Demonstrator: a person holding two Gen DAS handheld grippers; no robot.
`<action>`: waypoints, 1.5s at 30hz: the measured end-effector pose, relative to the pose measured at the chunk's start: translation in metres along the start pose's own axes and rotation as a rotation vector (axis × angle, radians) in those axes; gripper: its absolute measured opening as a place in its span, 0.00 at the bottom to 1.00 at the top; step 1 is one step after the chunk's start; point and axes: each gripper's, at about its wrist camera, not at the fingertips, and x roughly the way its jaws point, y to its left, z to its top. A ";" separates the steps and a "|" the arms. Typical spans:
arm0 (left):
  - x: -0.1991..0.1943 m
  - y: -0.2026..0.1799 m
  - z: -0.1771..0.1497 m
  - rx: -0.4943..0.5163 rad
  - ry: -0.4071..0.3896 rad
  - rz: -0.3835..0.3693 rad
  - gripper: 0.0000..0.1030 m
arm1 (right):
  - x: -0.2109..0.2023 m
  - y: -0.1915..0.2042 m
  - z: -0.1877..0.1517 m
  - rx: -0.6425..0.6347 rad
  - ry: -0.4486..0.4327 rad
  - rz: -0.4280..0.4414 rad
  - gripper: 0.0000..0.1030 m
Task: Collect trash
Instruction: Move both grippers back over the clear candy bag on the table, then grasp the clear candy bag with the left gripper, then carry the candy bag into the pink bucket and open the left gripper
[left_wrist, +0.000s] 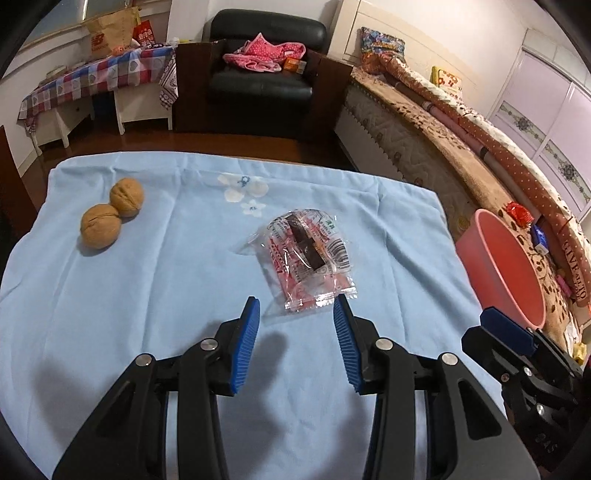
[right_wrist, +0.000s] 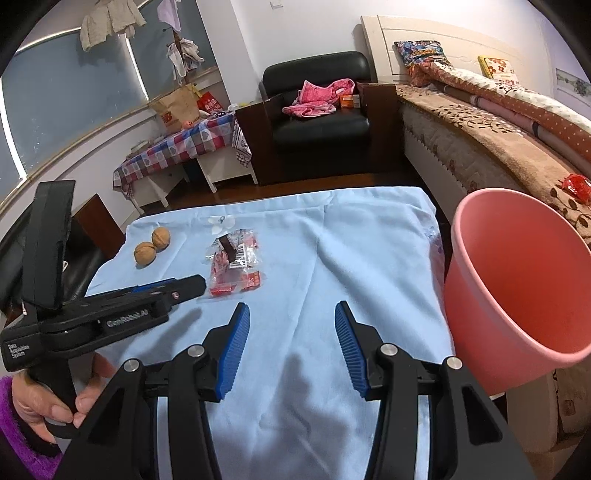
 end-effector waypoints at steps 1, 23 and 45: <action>0.002 0.000 0.001 -0.001 0.003 0.001 0.41 | 0.002 0.001 0.001 -0.004 0.001 0.001 0.46; 0.023 -0.004 0.004 -0.048 0.027 -0.005 0.12 | 0.005 -0.019 -0.006 0.060 0.018 0.000 0.46; -0.059 -0.109 0.014 0.163 -0.130 -0.127 0.10 | -0.071 -0.070 -0.015 0.161 -0.123 -0.093 0.46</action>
